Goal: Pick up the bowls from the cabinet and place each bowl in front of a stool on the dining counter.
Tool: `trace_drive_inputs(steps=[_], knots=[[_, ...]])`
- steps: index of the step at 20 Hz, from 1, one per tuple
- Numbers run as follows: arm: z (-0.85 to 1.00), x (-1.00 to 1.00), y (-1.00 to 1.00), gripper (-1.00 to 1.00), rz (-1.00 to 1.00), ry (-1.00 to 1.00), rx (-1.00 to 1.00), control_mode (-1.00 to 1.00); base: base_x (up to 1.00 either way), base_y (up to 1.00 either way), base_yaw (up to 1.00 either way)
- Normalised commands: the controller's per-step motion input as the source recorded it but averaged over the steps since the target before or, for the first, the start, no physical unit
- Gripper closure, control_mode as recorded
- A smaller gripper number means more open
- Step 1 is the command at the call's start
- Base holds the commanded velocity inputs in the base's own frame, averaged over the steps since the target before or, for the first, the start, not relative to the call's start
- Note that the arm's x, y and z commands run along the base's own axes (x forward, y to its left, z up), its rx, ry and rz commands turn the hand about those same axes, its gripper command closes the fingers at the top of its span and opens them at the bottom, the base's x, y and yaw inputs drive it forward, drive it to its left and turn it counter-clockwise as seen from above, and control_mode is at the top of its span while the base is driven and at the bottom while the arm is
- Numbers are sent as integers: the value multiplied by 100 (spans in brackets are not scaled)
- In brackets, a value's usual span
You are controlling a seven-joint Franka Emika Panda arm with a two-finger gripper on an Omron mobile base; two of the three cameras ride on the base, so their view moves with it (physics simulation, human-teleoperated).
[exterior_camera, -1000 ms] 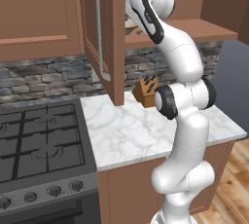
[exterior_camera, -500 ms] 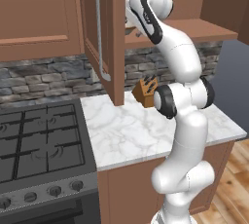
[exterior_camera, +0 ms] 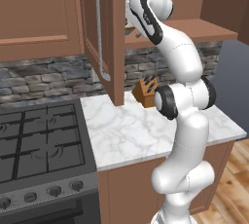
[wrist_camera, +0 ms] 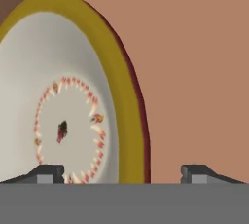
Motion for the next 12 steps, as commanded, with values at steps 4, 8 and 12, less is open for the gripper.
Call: trace_drive_inputs(steps=[4, 8, 12], knots=[[0, 0, 0, -100, 0, 0, 0, -100, 0, 0, 0], [0, 0, 0, -100, 0, 0, 0, -100, 0, 0, 0], [0, 0, 0, 100, 0, 0, 0, -100, 0, 0, 0]])
